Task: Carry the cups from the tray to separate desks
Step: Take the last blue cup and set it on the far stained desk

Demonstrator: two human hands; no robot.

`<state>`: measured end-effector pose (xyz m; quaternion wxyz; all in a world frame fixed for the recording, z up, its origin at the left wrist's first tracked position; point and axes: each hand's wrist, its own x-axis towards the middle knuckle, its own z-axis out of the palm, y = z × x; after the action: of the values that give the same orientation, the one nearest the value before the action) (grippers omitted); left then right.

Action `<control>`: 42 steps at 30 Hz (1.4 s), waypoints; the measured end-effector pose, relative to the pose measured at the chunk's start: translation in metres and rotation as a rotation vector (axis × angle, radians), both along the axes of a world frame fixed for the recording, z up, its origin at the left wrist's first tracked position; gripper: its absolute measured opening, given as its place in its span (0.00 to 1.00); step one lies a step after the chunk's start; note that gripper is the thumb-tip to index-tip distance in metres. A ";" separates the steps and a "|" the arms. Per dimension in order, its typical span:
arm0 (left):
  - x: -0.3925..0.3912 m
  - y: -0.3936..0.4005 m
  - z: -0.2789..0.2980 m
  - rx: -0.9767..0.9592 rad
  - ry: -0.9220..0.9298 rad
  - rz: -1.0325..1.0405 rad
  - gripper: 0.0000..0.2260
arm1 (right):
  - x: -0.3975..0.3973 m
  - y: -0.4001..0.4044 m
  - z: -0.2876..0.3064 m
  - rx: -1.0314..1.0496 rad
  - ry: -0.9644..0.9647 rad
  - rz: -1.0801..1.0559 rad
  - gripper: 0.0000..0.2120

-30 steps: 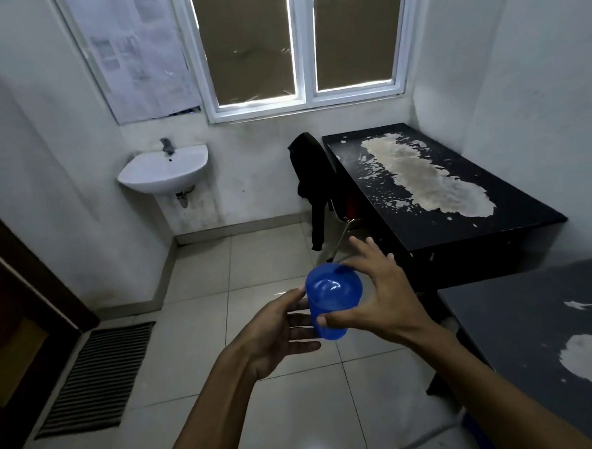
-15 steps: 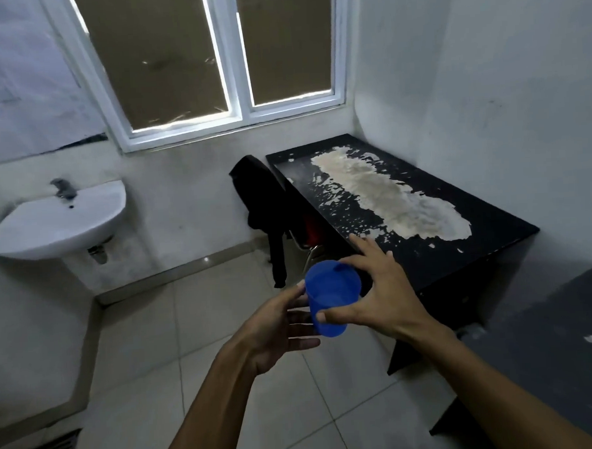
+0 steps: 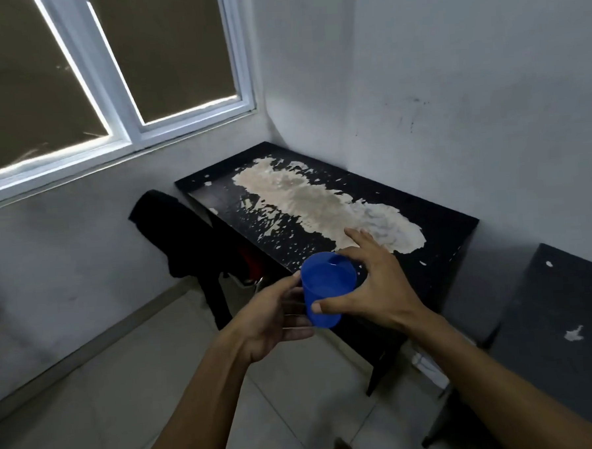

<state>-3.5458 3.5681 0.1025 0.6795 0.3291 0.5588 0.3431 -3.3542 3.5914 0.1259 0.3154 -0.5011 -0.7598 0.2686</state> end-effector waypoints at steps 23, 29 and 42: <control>-0.007 0.369 -0.011 -0.045 -0.075 -0.193 0.19 | -0.005 0.333 -0.015 -0.045 0.008 -0.178 0.42; -0.015 0.436 -0.027 -0.053 -0.074 -0.301 0.18 | -0.014 0.377 -0.033 -0.078 -0.025 -0.308 0.43; -0.048 0.555 -0.069 -0.166 -0.048 -0.624 0.18 | -0.070 0.434 -0.075 -0.143 0.021 -0.698 0.41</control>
<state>-3.5934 4.1234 0.0333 0.7895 0.4198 0.4408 0.0789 -3.4246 4.0257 0.0509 0.3601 -0.7486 -0.5186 0.2025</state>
